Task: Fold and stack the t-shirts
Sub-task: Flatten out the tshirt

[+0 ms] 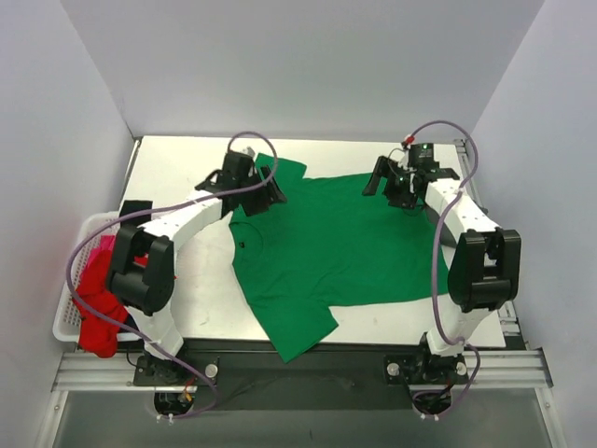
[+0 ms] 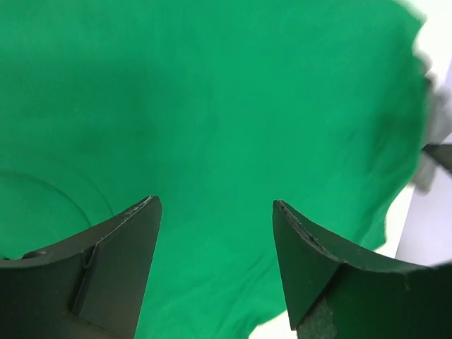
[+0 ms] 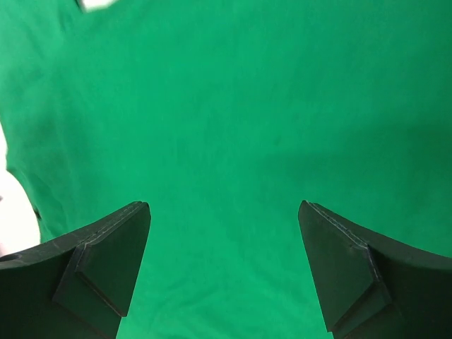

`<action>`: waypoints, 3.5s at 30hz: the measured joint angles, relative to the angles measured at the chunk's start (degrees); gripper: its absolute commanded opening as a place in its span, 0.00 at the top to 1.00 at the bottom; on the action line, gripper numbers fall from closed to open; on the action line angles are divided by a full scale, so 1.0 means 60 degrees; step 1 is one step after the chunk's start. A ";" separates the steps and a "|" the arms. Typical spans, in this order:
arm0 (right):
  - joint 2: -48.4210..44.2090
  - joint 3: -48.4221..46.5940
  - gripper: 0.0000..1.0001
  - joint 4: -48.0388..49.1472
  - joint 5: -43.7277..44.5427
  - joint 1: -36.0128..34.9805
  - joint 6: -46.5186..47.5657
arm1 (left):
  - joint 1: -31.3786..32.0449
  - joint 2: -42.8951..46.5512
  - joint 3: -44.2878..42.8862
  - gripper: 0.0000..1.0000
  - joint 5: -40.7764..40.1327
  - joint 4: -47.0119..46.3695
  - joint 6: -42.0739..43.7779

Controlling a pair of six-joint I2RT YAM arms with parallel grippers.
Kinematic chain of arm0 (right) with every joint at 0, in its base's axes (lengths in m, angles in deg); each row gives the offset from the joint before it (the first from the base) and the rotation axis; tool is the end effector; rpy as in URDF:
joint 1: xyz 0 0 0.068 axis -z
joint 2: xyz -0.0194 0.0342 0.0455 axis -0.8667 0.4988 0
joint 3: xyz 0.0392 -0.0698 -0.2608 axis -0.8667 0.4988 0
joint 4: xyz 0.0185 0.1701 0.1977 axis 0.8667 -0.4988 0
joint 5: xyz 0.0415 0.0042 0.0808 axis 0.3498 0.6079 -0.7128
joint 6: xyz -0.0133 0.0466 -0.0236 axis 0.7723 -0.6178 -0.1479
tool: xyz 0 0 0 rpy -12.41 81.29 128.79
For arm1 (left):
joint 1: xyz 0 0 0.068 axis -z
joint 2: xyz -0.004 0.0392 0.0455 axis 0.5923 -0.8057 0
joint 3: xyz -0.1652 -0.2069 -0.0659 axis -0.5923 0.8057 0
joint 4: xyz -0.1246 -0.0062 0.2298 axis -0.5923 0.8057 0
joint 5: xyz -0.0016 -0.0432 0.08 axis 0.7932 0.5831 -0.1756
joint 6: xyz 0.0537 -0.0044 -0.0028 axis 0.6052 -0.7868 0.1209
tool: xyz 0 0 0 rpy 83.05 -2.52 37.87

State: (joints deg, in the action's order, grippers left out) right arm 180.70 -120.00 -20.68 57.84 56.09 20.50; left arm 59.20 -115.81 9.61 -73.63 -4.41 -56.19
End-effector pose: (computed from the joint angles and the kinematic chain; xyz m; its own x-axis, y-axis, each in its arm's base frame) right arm 0.3974 0.0399 0.2695 -0.6805 0.2978 -0.6695 -0.0955 0.8698 0.4840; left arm 0.3680 -0.1615 0.2521 -0.7810 -0.4072 -0.4736 -0.0568 0.8014 -0.5954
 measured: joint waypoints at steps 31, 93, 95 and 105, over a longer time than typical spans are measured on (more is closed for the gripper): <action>-0.0233 0.1177 0.11 -0.0550 -0.0219 -0.0415 -0.0033 | -0.1727 -0.1723 0.0637 0.25 0.0969 0.0178 0.0761; 0.5909 -0.6189 0.12 -0.4200 -0.0554 -0.0656 -0.0095 | -0.2557 -0.4368 -0.3996 0.25 0.1920 0.1384 0.2310; 0.5770 -0.6113 0.12 -0.4207 -0.0568 -0.0656 -0.0036 | -0.2463 -0.3763 -0.3592 0.25 0.1796 0.1381 0.2364; 0.3512 -0.3916 0.12 -0.4076 -0.0521 -0.0933 0.0375 | -0.1985 -0.1162 -0.1282 0.25 0.1158 0.1271 0.2521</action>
State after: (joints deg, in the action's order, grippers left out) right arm 201.77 -143.50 -45.13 54.71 50.50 22.75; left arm 47.28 -122.78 1.92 -66.68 3.21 -41.07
